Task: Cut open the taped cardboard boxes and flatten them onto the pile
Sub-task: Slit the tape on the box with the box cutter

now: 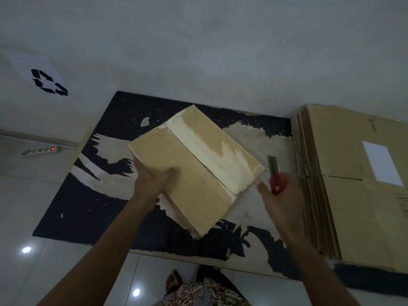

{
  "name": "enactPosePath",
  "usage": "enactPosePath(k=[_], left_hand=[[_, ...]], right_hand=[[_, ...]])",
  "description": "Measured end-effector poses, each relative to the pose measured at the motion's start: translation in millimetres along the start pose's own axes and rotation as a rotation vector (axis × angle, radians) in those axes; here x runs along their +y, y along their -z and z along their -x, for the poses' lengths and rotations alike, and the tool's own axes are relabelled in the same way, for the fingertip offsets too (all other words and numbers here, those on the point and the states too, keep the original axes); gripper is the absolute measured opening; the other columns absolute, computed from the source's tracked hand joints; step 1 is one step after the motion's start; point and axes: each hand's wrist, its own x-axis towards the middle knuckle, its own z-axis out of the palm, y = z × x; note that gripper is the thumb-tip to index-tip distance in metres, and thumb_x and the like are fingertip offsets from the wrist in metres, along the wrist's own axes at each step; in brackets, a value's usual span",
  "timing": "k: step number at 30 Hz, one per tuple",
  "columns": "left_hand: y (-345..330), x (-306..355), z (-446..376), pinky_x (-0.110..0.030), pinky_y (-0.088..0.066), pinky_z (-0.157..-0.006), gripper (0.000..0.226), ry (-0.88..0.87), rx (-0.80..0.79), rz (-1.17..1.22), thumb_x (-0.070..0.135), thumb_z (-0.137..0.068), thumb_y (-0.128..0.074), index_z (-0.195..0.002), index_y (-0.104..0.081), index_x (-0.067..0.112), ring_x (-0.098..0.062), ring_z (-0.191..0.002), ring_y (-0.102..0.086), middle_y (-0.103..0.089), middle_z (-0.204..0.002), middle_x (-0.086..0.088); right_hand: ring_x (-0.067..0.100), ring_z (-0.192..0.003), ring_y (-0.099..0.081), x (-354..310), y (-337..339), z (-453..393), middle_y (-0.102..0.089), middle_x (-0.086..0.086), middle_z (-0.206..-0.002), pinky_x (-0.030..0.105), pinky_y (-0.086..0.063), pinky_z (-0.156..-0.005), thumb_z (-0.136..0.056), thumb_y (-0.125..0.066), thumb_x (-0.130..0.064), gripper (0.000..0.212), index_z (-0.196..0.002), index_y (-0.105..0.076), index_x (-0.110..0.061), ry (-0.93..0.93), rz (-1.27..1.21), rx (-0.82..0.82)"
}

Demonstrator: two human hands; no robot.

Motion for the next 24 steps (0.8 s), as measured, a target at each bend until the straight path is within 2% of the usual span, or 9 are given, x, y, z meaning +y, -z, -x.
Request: enactPosePath(k=[2, 5, 8, 11, 14, 17, 20, 22, 24], left_hand=[[-2, -3, 4, -0.061, -0.051, -0.087, 0.107, 0.020, -0.111, 0.030, 0.030, -0.079, -0.083, -0.147, -0.001, 0.045, -0.033, -0.123, -0.047, -0.040, -0.141, -0.002], [4, 5, -10, -0.063, -0.052, -0.086, 0.100, -0.013, -0.151, 0.079, 0.018, -0.080, -0.081, -0.147, -0.011, 0.044, -0.036, -0.125, -0.048, -0.042, -0.143, -0.003], [6, 15, -21, -0.058, -0.051, -0.093, 0.086, -0.189, -0.049, 0.009, 0.024, -0.081, -0.081, -0.149, -0.030, 0.033, -0.028, -0.125, -0.051, -0.049, -0.141, 0.000], [1, 16, -22, -0.035, -0.045, -0.093, 0.059, -0.364, 0.114, -0.163, 0.037, -0.090, -0.070, -0.142, -0.047, 0.017, -0.019, -0.118, -0.055, -0.055, -0.135, -0.001], [0, 16, -20, -0.035, -0.042, -0.092, 0.057, -0.381, 0.004, -0.353, 0.047, -0.096, -0.057, -0.144, -0.044, 0.019, -0.023, -0.119, -0.055, -0.056, -0.136, -0.005], [11, 14, -16, -0.050, -0.034, -0.110, 0.112, -0.263, -0.248, -0.605, 0.065, -0.076, -0.072, -0.155, -0.002, 0.027, -0.034, -0.142, -0.033, -0.024, -0.159, -0.008], [27, 6, 1, -0.061, 0.005, -0.119, 0.158, -0.464, -0.458, -1.059, 0.094, -0.030, -0.065, -0.139, 0.039, 0.046, -0.035, -0.146, 0.029, 0.038, -0.157, -0.007], [33, -3, 12, -0.059, 0.022, -0.114, 0.154, -0.689, -0.530, -1.251, 0.101, -0.029, -0.052, -0.145, 0.031, 0.043, -0.031, -0.136, 0.047, 0.049, -0.150, -0.003], [35, -5, 19, -0.058, 0.008, -0.120, 0.128, -0.760, -0.537, -1.338, 0.083, -0.059, -0.064, -0.156, 0.000, 0.030, -0.032, -0.143, 0.036, 0.028, -0.162, -0.002]], right_hand=[[0.016, -0.073, -0.061, 1, 1, -30, -0.057, -0.006, -0.078, 0.037, -0.057, -0.066, -0.080, -0.074, -0.052, 0.032, -0.089, -0.054, -0.029, -0.043, 0.020, -0.056], [0.014, -0.063, -0.057, -5, -4, -41, -0.057, 0.000, -0.071, 0.019, -0.048, -0.048, -0.081, -0.076, -0.045, 0.033, -0.086, -0.059, -0.018, -0.101, -0.012, -0.249], [0.015, -0.056, -0.056, -5, -12, -20, -0.056, -0.001, -0.064, 0.031, -0.052, -0.053, -0.072, -0.082, -0.048, 0.041, -0.072, -0.057, -0.016, -0.120, 0.038, -0.231], [0.013, -0.054, -0.058, 3, -26, 28, -0.059, -0.003, -0.063, 0.031, -0.052, -0.055, -0.072, -0.076, -0.061, 0.046, -0.073, -0.056, -0.020, -0.106, 0.150, -0.228], [0.012, -0.055, -0.058, 2, -31, 50, -0.058, -0.004, -0.063, 0.033, -0.052, -0.056, -0.073, -0.069, -0.069, 0.050, -0.076, -0.054, -0.021, -0.072, 0.208, -0.139], [0.014, -0.061, -0.062, 3, -27, 41, -0.061, -0.003, -0.068, 0.040, -0.057, -0.064, -0.068, -0.070, -0.073, 0.052, -0.079, -0.056, -0.024, -0.118, 0.177, -0.192], [0.012, -0.069, -0.060, 1, -21, 41, -0.060, -0.008, -0.078, 0.037, -0.054, -0.064, -0.071, -0.059, -0.079, 0.051, -0.086, -0.054, -0.031, 0.013, 0.273, -0.152], [0.010, -0.072, -0.056, -5, -14, 49, -0.055, -0.008, -0.083, 0.032, -0.047, -0.064, -0.081, -0.049, -0.076, 0.048, -0.091, -0.053, -0.030, 0.158, 0.321, -0.103], [0.006, -0.069, -0.055, -11, -12, 62, -0.056, -0.010, -0.080, 0.026, -0.042, -0.061, -0.089, -0.040, -0.069, 0.045, -0.093, -0.056, -0.028, 0.253, 0.277, -0.190]])
